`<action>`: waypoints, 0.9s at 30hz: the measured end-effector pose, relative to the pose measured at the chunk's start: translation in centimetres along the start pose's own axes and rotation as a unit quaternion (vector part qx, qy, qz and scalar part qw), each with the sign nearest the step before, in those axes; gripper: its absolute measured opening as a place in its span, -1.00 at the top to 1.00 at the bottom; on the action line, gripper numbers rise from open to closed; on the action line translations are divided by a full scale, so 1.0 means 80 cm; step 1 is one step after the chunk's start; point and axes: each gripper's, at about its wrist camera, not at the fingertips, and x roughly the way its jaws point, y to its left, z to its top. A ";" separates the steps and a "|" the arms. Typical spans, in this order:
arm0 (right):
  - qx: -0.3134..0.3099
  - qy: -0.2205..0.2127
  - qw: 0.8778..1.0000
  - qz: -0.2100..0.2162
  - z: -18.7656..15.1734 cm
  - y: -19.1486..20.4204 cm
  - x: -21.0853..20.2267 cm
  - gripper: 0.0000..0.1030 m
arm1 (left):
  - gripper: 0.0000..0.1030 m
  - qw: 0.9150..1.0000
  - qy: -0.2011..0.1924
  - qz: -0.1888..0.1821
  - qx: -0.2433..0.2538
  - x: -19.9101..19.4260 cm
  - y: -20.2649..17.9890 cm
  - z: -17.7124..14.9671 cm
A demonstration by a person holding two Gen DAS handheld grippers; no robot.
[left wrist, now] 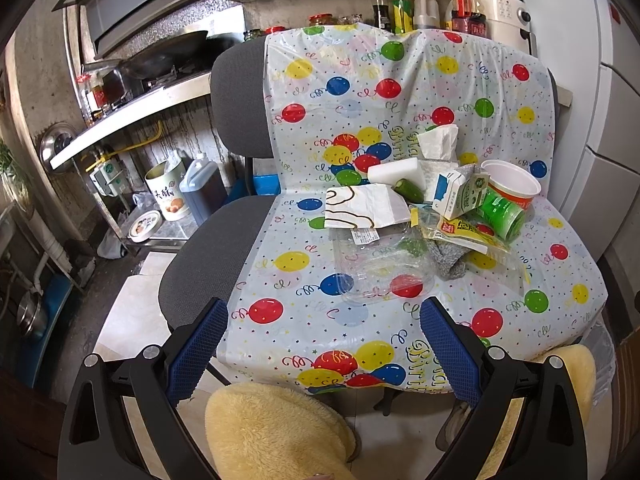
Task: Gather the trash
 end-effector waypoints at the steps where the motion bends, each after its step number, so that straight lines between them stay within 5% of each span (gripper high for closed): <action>1: -0.001 0.002 1.000 0.000 -0.001 0.001 0.003 -0.89 | -0.86 1.000 0.002 0.001 -0.001 0.001 0.001 0.000; 19: -0.014 -0.006 0.997 0.082 0.025 0.033 0.091 -0.89 | -0.86 0.999 0.039 -0.006 0.026 0.108 -0.015 0.003; 27: -0.009 0.015 0.994 0.108 0.046 0.026 0.136 -0.89 | -0.86 0.990 0.053 -0.117 0.063 0.162 -0.063 0.048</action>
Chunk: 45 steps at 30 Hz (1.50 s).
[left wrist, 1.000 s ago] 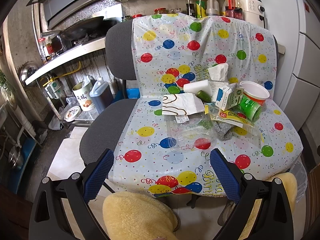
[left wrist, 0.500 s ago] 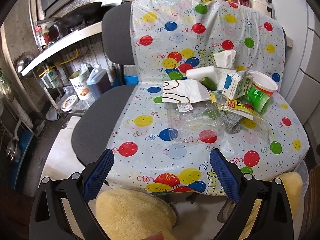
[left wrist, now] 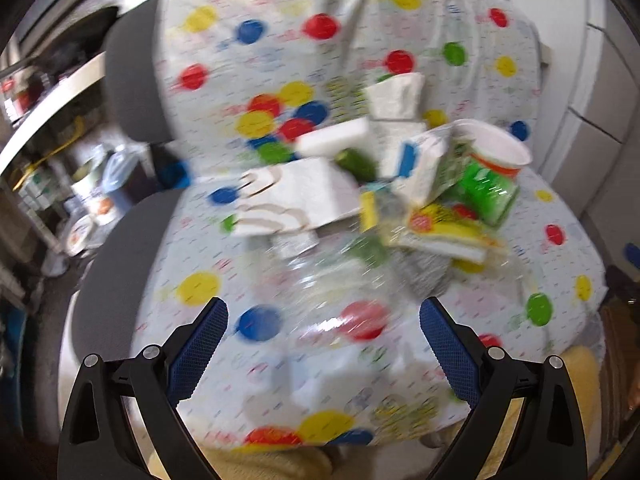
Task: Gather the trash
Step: 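Grasp the white milk carton with the left tool while the right tool grasps the yellow wrapper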
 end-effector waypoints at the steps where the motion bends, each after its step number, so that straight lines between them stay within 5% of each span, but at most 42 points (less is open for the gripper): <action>1: 0.001 0.005 1.000 0.003 0.006 -0.003 0.008 -0.89 | -0.86 1.000 -0.008 -0.018 0.014 0.007 -0.010 0.012; 17: -0.026 0.027 0.999 0.004 0.052 -0.013 0.090 -0.89 | -0.72 0.991 -0.027 -0.096 0.095 0.138 -0.092 0.137; 21: -0.032 0.035 0.999 0.003 0.048 -0.012 0.095 -0.89 | -0.13 0.987 -0.009 -0.114 0.111 0.155 -0.099 0.145; 24: -0.036 0.037 0.999 0.001 0.045 -0.011 0.089 -0.89 | 0.21 0.986 -0.010 -0.111 0.125 0.149 -0.105 0.142; 29: -0.037 0.027 0.999 0.001 0.041 -0.003 0.071 -0.89 | 0.22 0.989 -0.062 -0.102 0.091 0.085 -0.082 0.130; 34: -0.064 0.023 0.998 0.017 0.026 0.023 0.062 -0.89 | 0.22 0.994 -0.098 -0.030 0.030 0.010 -0.034 0.093; 40: -0.136 0.046 0.988 0.049 -0.003 0.078 0.078 -0.56 | 0.22 0.995 -0.090 0.011 -0.039 -0.016 0.022 0.032; 45: -0.215 0.045 0.975 0.029 -0.015 0.118 0.104 -0.49 | 0.22 0.995 -0.071 0.011 -0.063 -0.012 0.048 0.002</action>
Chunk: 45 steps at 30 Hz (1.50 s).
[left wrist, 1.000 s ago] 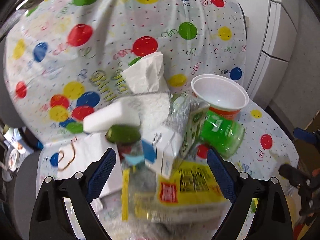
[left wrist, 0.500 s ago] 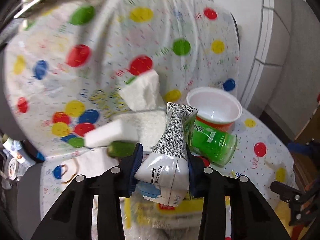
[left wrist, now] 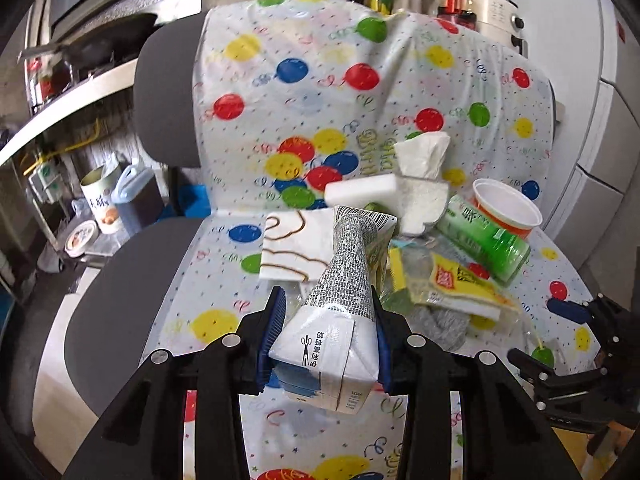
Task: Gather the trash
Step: 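Grasp the white milk carton with the left tool while the right tool grasps the yellow wrapper, then carry carton and wrapper to the trash bin and release both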
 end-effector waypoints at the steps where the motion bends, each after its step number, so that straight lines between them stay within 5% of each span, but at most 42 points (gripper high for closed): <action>1: -0.019 0.005 1.000 -0.015 0.003 0.007 0.011 -0.41 | 0.22 1.000 0.004 -0.001 -0.002 0.003 0.001 -0.002; 4: -0.067 0.012 0.996 -0.057 0.013 0.023 0.034 -0.17 | 0.22 1.000 0.009 -0.004 -0.009 0.007 0.009 -0.008; 6: -0.090 0.009 0.993 -0.074 0.015 0.029 0.037 0.13 | 0.22 1.000 0.005 -0.003 -0.011 0.004 0.010 -0.009; 7: -0.103 0.005 0.991 -0.081 0.019 0.032 0.034 0.48 | 0.22 1.000 0.003 -0.004 -0.012 0.002 0.011 -0.008; 8: -0.105 -0.006 0.991 -0.079 0.022 0.032 0.026 0.51 | 0.22 1.000 0.000 -0.004 -0.012 -0.001 0.011 -0.008; 11: -0.033 -0.035 0.999 -0.016 0.035 0.007 -0.012 0.69 | 0.22 1.000 -0.013 -0.008 -0.012 -0.012 0.009 -0.004; 14: 0.084 -0.060 0.993 0.052 0.038 -0.042 -0.047 0.85 | 0.22 0.999 -0.031 -0.024 -0.015 -0.026 -0.001 -0.002; 21: 0.224 -0.077 0.969 0.071 -0.009 -0.120 -0.097 0.93 | 0.22 0.994 -0.066 -0.088 0.005 -0.043 -0.075 -0.004; 30: 0.298 -0.079 0.950 -0.041 -0.115 -0.190 -0.155 0.93 | 0.22 0.981 -0.055 -0.173 0.073 -0.023 -0.225 -0.035; 39: 0.392 -0.032 0.908 -0.146 -0.268 -0.260 -0.202 0.93 | 0.21 0.948 -0.061 -0.263 0.170 -0.019 -0.403 -0.097; 45: 0.453 0.017 0.871 -0.191 -0.370 -0.290 -0.197 0.93 | 0.21 0.924 -0.022 -0.310 0.223 -0.007 -0.500 -0.146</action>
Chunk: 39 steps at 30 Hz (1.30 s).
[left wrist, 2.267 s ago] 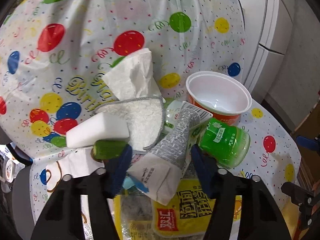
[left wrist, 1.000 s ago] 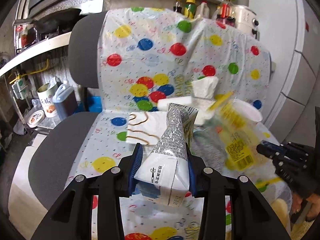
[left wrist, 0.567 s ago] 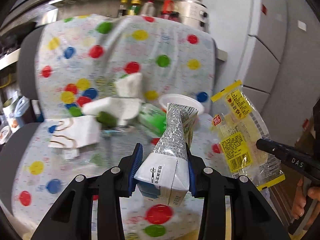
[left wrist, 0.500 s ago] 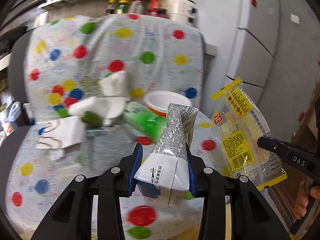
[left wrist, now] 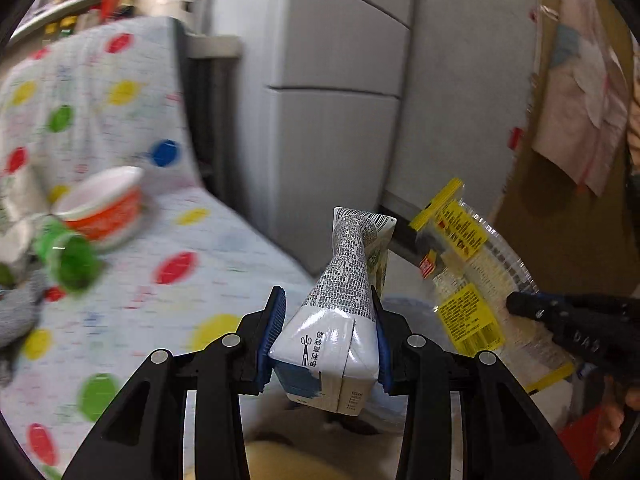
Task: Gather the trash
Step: 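Carry carton and wrapper to the trash bin and release both, then move both tools back over the chair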
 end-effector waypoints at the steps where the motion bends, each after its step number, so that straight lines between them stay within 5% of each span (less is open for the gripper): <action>1: 0.008 0.004 1.000 -0.004 -0.002 -0.008 0.007 0.93 | 0.21 1.000 0.005 -0.005 0.001 0.009 -0.006 0.000; 12: 0.082 0.070 0.993 -0.040 -0.010 -0.092 0.130 0.90 | 0.17 0.994 0.100 -0.036 0.010 0.147 -0.053 -0.006; 15: 0.098 0.074 0.991 -0.048 -0.007 -0.106 0.142 0.57 | -0.14 0.993 0.111 -0.041 0.001 0.159 -0.051 -0.003; 20: 0.094 0.057 0.992 -0.058 -0.006 -0.111 0.120 0.07 | -0.36 0.994 0.092 -0.056 0.002 0.143 -0.050 0.002; 25: 0.077 0.009 0.996 -0.050 0.003 -0.097 0.063 0.07 | -0.36 0.996 0.080 -0.049 -0.004 0.122 -0.039 0.010; 35: -0.011 -0.073 0.997 0.016 0.028 0.019 -0.043 0.00 | -0.38 0.998 0.031 0.054 -0.024 -0.011 0.066 0.007; 39: -0.069 -0.075 0.992 0.080 0.034 0.099 -0.051 -0.49 | -0.38 0.994 0.031 0.102 -0.036 -0.057 0.115 -0.007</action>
